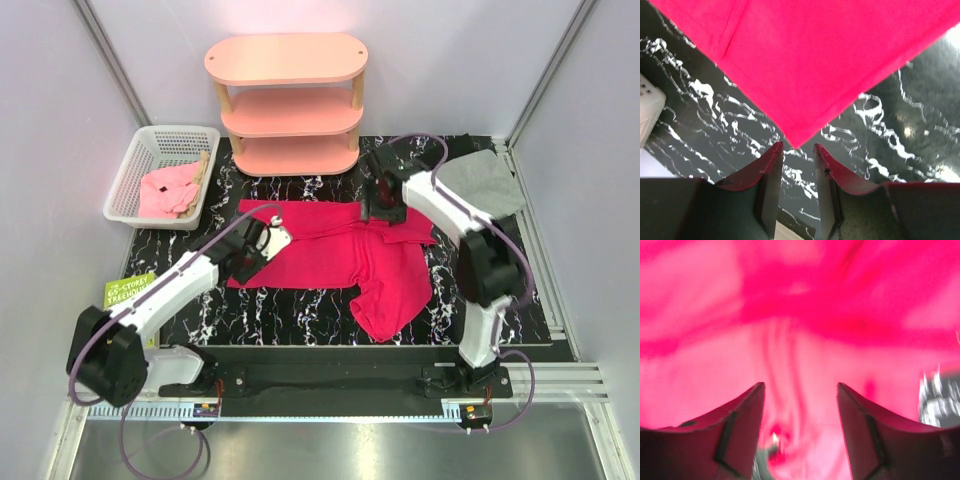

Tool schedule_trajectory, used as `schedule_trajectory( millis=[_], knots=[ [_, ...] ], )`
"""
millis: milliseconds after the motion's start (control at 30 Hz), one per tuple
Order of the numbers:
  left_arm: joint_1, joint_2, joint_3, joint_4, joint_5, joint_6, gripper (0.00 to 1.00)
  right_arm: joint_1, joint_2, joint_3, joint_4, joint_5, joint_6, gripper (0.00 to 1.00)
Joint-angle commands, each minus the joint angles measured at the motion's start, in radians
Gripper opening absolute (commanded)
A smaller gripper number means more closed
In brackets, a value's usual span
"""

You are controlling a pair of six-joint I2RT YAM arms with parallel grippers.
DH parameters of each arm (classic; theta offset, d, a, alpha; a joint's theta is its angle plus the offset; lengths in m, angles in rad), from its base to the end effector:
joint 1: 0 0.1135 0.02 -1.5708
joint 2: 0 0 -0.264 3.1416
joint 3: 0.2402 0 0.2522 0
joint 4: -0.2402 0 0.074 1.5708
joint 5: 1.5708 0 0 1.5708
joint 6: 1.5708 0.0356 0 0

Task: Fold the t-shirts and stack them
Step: Fold the tshirt

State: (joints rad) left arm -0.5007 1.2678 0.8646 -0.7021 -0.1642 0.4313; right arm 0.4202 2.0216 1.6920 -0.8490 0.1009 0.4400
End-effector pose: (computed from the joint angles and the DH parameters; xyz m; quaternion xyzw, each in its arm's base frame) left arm 0.2125 -0.1097 0.2270 0.4188 0.8749 0.0718 0.2325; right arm 0.3923 0.1713 0.2275 0.0195 0.9794 0.0362 0.1975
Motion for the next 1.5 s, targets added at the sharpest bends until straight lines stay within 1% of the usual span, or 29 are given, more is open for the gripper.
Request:
schedule_trajectory(
  millis=[0,33,67,100,133,167,200,233,300,333,400,567,700,867,967,1100,1267,1467],
  knots=[
    [0.001,-0.073,-0.055,0.012,-0.026,0.058,0.36,0.138,-0.320,-0.182,-0.061,0.178,-0.023,0.70],
    [0.002,-0.073,-0.074,0.018,-0.038,0.063,0.36,0.187,-0.383,-0.275,-0.067,0.174,-0.005,0.68],
    [0.005,-0.067,-0.085,0.024,-0.040,0.064,0.36,0.207,-0.411,-0.323,-0.082,0.160,0.012,0.66],
    [0.008,-0.064,-0.093,0.035,-0.040,0.066,0.36,0.230,-0.438,-0.371,-0.087,0.151,0.034,0.60],
    [0.010,-0.058,-0.105,0.039,-0.041,0.066,0.36,0.253,-0.487,-0.468,-0.088,0.135,0.089,0.58],
    [0.014,-0.047,-0.110,0.056,-0.041,0.067,0.36,0.317,-0.507,-0.515,-0.088,0.100,0.118,0.57],
    [0.017,-0.039,-0.121,0.062,-0.044,0.069,0.36,0.353,-0.535,-0.590,-0.088,0.089,0.182,0.57],
    [0.021,-0.025,-0.127,0.070,-0.046,0.073,0.36,0.427,-0.543,-0.616,-0.099,0.074,0.213,0.57],
    [0.039,-0.012,-0.136,0.093,-0.047,0.083,0.36,0.492,-0.550,-0.667,-0.107,0.065,0.290,0.57],
    [0.057,0.001,-0.139,0.098,-0.044,0.086,0.36,0.544,-0.551,-0.670,-0.128,0.063,0.302,0.57],
    [0.079,0.024,-0.142,0.111,-0.038,0.098,0.36,0.586,-0.547,-0.677,-0.142,0.060,0.338,0.58],
    [0.172,0.054,-0.162,0.148,-0.020,0.124,0.36,0.690,-0.520,-0.652,-0.191,0.066,0.355,0.60],
    [0.197,0.073,-0.164,0.179,-0.014,0.130,0.36,0.723,-0.500,-0.670,-0.208,0.063,0.361,0.59],
    [0.198,0.100,-0.139,0.179,0.014,0.107,0.37,0.723,-0.463,-0.727,-0.170,0.072,0.378,0.58],
    [0.200,0.110,-0.139,0.188,0.014,0.104,0.40,0.720,-0.451,-0.739,-0.160,0.101,0.388,0.56],
    [0.200,0.110,-0.142,0.196,0.015,0.100,0.47,0.698,-0.432,-0.752,-0.134,0.109,0.385,0.54],
    [0.202,0.100,-0.145,0.200,0.018,0.095,0.52,0.625,-0.446,-0.776,-0.088,0.117,0.352,0.52],
    [0.202,0.117,-0.145,0.207,0.026,0.087,0.53,0.588,-0.422,-0.775,-0.035,0.099,0.310,0.49]
  ],
)
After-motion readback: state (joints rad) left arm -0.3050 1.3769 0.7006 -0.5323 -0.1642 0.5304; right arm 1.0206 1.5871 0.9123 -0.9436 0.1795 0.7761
